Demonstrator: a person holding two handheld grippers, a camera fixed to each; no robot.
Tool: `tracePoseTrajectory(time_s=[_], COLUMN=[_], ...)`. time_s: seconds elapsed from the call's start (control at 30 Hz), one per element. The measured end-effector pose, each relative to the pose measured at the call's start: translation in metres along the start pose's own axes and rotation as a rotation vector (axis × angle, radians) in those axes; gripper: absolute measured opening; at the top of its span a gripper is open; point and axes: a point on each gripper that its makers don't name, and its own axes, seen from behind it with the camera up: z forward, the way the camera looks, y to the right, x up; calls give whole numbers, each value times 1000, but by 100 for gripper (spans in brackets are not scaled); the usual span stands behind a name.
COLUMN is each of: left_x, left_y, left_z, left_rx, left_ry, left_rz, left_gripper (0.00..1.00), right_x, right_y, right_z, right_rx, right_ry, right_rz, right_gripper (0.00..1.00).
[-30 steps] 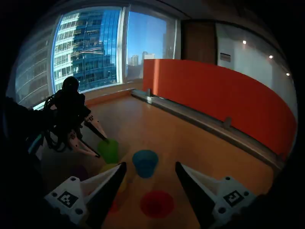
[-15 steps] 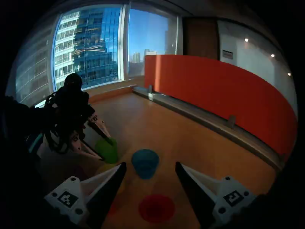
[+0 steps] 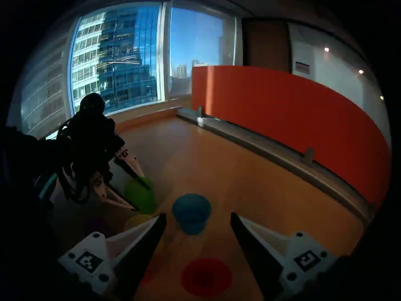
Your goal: Pour water
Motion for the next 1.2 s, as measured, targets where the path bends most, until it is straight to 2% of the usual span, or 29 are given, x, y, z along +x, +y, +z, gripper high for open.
tracePoseTrajectory(time_s=[0.2,0.5,0.9,1.2], left_x=[1,7,12,14], left_y=[-1,-10,-17,-19], left_z=[-3,-14,-28,-35], left_rx=[1,17,36,41], left_ry=[4,38,66,80], left_rz=[4,-23,-18,-15], left_gripper=[84,84,83,83], right_x=[-5,-13,-26,-34], right_y=[-2,-3,-6,-9], right_z=[11,31,58,72], right_rx=[9,16,19,15], right_ry=[-24,-62,-121,-149], right_rz=[5,10,1,-5], right_gripper=[99,99,99,99])
